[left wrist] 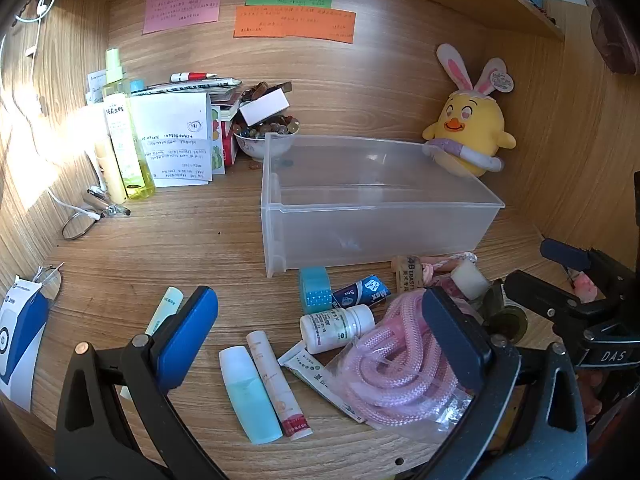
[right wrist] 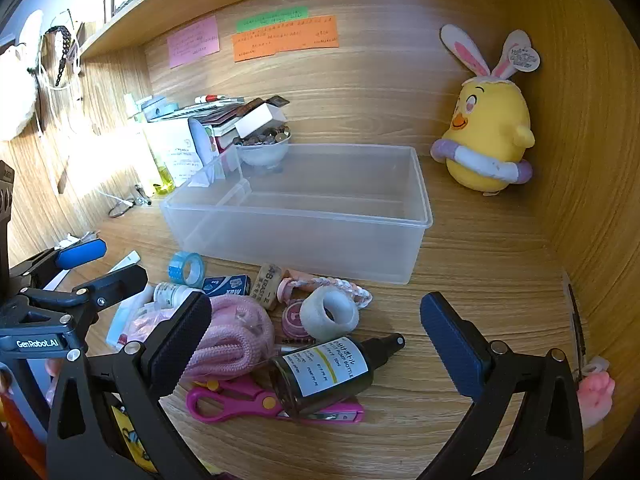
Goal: Organize objects
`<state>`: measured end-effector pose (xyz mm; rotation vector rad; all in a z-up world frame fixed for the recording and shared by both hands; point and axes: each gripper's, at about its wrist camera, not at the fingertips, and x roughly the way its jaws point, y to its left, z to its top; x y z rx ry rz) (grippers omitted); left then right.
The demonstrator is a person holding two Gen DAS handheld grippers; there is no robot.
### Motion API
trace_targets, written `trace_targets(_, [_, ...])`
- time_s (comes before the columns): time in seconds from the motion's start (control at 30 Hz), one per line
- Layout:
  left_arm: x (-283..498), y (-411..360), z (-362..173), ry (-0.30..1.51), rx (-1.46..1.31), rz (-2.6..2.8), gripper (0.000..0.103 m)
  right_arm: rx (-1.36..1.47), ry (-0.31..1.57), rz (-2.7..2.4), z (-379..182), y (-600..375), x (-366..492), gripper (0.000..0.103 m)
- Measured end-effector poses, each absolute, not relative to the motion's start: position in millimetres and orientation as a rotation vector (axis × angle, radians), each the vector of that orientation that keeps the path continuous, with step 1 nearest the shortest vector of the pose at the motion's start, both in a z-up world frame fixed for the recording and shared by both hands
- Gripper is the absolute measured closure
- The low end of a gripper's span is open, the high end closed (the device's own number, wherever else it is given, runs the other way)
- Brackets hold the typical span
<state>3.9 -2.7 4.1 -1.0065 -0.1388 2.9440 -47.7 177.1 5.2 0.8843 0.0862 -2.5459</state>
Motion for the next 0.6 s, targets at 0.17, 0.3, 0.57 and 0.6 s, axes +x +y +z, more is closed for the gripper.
trace_targets(0.17, [2.8, -3.5, 3.2, -0.144, -1.014, 2.937, 0.0, 0.893, 0.079, -2.54, 5.3, 177.2, -49.0, 0.0])
trace_targets(0.3, [2.2, -4.2, 4.0, -0.142, -1.016, 2.935, 0.0, 0.89, 0.076, -2.541, 6.1, 177.1, -48.9, 0.0])
trace_targets(0.57, [3.4, -7.3, 4.4, -0.146, -1.004, 2.941, 0.0, 0.895, 0.075, -2.527, 6.3, 175.6, -48.2, 0.0])
trace_targets(0.6, [3.6, -7.5, 4.4, -0.146, -1.003, 2.941, 0.0, 0.897, 0.073, -2.525, 6.1, 175.6, -48.2, 0.0])
